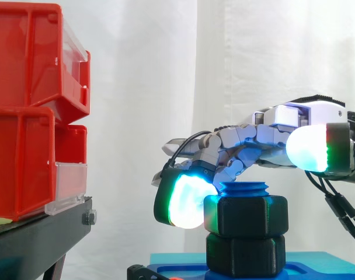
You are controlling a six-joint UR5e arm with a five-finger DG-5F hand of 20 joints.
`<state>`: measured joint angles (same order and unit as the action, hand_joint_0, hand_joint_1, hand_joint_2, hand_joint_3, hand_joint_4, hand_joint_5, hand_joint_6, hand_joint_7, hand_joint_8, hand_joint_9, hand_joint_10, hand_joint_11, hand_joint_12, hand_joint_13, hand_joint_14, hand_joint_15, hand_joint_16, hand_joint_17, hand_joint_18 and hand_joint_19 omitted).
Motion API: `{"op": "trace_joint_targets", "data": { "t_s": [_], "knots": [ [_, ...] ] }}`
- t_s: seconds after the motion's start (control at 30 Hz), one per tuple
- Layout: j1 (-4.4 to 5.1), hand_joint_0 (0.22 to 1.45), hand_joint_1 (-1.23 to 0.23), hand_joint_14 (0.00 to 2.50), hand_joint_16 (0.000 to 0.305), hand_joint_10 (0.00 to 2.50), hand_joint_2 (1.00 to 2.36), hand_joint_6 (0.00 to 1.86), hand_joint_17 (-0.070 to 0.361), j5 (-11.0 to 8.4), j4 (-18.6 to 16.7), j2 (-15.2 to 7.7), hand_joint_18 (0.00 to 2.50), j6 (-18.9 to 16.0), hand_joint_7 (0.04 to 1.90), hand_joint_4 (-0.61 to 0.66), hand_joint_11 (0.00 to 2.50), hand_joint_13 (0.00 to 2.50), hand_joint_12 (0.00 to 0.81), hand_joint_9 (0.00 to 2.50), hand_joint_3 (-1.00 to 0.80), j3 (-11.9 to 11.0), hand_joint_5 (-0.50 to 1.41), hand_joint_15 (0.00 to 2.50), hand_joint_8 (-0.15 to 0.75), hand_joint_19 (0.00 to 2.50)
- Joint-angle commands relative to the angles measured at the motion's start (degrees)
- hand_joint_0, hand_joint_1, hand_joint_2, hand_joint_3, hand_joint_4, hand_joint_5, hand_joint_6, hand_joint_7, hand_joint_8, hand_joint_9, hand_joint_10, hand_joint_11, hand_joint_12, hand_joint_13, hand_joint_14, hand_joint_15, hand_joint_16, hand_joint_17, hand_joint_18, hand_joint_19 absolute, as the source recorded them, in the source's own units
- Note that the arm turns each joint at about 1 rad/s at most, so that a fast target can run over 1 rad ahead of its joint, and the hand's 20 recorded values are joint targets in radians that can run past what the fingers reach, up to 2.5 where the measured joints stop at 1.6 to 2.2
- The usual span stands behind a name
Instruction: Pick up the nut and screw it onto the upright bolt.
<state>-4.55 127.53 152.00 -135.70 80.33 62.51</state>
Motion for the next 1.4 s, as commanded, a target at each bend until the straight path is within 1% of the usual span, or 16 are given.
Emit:
{"op": "trace_joint_targets", "data": {
  "t_s": [0.0,0.17,0.43,0.57,0.9,1.13,1.37],
  "knots": [
    [-0.10,0.49,-0.05,0.00,0.040,0.00,1.00,0.50,0.091,0.09,0.0,0.0,0.00,0.3,1.03,0.26,0.00,0.36,0.330,0.70,-0.50,0.2,-0.05,0.00,0.254,0.00],
    [-0.28,0.50,-0.07,0.00,0.040,0.00,1.00,0.51,0.089,0.09,0.5,0.0,0.02,0.4,1.13,0.23,0.00,0.39,0.327,0.73,-0.50,0.2,-0.03,0.00,0.258,0.00],
    [-0.63,0.51,-0.11,0.00,0.038,0.00,1.00,0.50,0.086,0.35,0.5,-0.1,0.05,0.5,1.25,0.17,0.00,0.42,0.316,0.78,-0.50,0.3,-0.01,0.00,0.262,0.00],
    [-0.72,0.51,-0.12,0.00,0.038,0.00,1.00,0.50,0.085,0.35,0.4,-0.1,0.07,0.4,1.31,0.17,0.00,0.44,0.313,0.80,-0.50,0.3,0.00,0.00,0.264,0.00],
    [-0.98,0.51,-0.13,0.00,0.037,0.00,1.00,0.50,0.083,0.79,0.2,0.0,0.10,0.4,1.33,0.17,0.00,0.46,0.307,0.84,-0.50,0.3,0.01,0.00,0.267,0.00],
    [-1.07,0.50,-0.10,0.00,0.037,0.00,1.00,0.50,0.084,0.79,0.3,0.0,0.12,0.4,1.35,0.17,0.00,0.48,0.304,0.87,-0.50,0.4,0.02,0.00,0.267,0.00],
    [-1.42,0.48,-0.11,0.00,0.039,0.00,1.00,0.50,0.088,0.79,0.5,0.0,0.14,0.4,1.36,0.20,0.00,0.50,0.312,0.89,-0.50,0.4,0.02,0.00,0.275,0.00]
  ]
}}
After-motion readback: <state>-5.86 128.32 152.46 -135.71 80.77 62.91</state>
